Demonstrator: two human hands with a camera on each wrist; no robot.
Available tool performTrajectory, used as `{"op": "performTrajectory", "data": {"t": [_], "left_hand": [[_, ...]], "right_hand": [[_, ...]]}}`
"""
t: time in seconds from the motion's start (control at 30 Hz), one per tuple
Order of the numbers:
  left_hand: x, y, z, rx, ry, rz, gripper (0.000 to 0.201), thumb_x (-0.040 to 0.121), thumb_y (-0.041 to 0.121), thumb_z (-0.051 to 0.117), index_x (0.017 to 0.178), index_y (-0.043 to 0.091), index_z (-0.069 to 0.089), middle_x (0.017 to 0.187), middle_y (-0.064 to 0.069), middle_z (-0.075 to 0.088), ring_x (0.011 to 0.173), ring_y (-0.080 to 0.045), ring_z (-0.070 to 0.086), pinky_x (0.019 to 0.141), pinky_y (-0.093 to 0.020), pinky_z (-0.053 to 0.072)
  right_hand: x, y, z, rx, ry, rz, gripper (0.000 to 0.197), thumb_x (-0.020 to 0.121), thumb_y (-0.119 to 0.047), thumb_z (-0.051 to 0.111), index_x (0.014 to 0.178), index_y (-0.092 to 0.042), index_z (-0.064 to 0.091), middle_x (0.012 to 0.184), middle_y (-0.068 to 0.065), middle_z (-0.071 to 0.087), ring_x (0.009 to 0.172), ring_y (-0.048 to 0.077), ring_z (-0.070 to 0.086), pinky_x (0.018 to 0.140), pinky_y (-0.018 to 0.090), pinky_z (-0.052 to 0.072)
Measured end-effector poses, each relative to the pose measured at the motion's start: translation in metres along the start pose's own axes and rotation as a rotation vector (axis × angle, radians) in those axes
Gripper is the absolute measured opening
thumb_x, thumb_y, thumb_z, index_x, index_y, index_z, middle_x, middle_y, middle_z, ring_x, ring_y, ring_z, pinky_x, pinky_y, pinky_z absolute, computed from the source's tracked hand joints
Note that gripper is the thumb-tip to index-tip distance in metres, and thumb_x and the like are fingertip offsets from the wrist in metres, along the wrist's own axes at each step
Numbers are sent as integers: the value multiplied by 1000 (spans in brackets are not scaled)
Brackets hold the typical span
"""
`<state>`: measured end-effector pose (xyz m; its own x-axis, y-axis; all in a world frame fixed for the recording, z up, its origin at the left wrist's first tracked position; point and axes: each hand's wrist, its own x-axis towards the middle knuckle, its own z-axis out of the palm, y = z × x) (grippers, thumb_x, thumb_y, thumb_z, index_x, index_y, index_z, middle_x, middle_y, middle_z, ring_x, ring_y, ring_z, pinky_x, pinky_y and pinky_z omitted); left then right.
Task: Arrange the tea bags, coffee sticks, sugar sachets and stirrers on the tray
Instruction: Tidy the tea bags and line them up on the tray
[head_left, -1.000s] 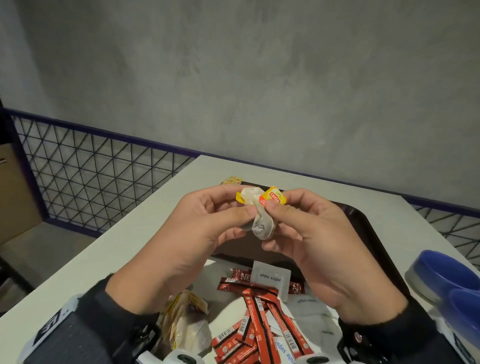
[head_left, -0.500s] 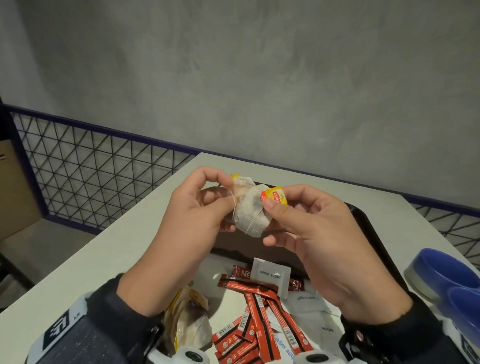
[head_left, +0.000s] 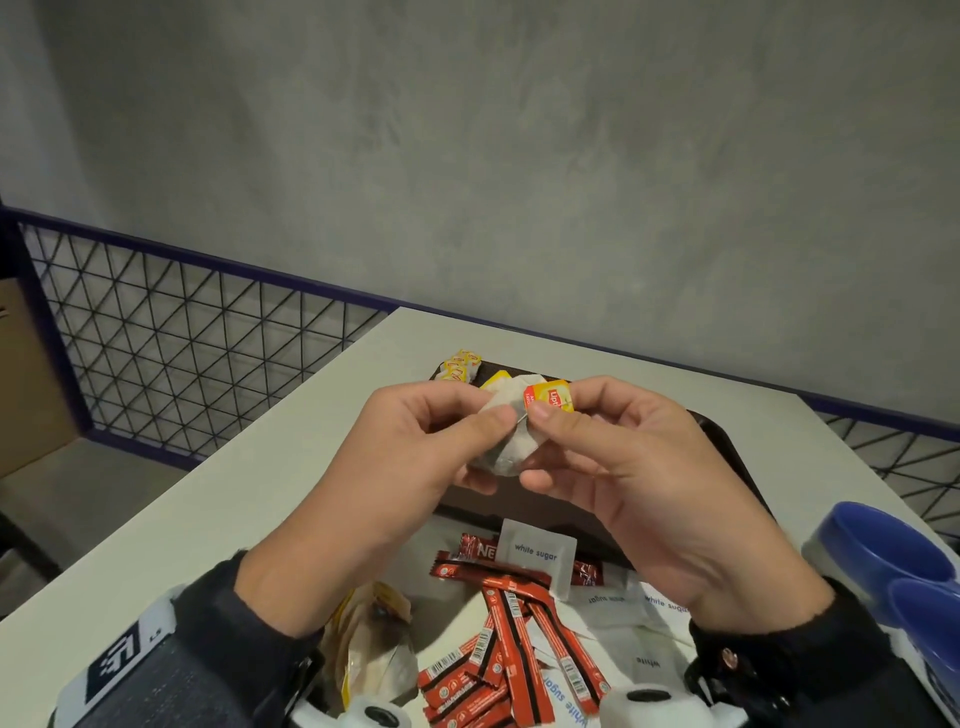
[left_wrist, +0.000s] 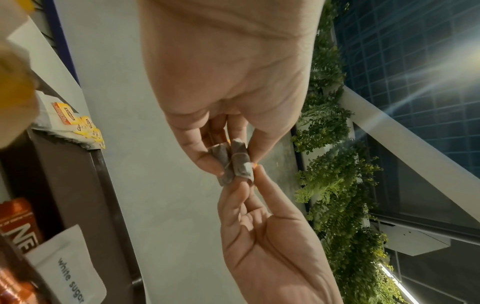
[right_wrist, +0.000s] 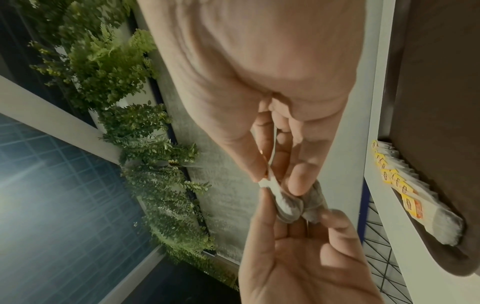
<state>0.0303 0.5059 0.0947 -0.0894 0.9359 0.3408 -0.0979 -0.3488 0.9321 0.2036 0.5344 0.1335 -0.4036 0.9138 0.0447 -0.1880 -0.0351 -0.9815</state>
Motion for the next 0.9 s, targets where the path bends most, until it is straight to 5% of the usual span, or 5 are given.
{"op": "performTrajectory", "data": {"t": [0.23, 0.57, 0.9], "left_hand": [[0, 3, -3, 23, -36, -20, 16, 81, 26, 70, 78, 12, 79, 79, -10, 74, 68, -15, 66, 58, -29, 54], [-1, 5, -6, 135, -141, -17, 12, 83, 28, 71, 73, 28, 78, 74, 4, 72, 63, -6, 65, 65, -33, 55], [-1, 1, -7, 167, -135, 21, 9, 86, 28, 71, 85, 25, 80, 83, -4, 74, 70, -17, 64, 69, -40, 58]], "right_hand": [[2, -1, -6, -140, 14, -74, 14, 88, -14, 71, 95, -4, 77, 87, 23, 75, 69, 23, 68, 59, 28, 59], [1, -3, -14, -390, -79, -217, 19, 96, -10, 65, 106, -14, 80, 90, 13, 77, 69, 18, 63, 62, 32, 56], [5, -1, -18, -432, -37, -210, 10, 91, -15, 71, 94, -13, 80, 82, 12, 75, 69, 18, 67, 63, 29, 57]]}}
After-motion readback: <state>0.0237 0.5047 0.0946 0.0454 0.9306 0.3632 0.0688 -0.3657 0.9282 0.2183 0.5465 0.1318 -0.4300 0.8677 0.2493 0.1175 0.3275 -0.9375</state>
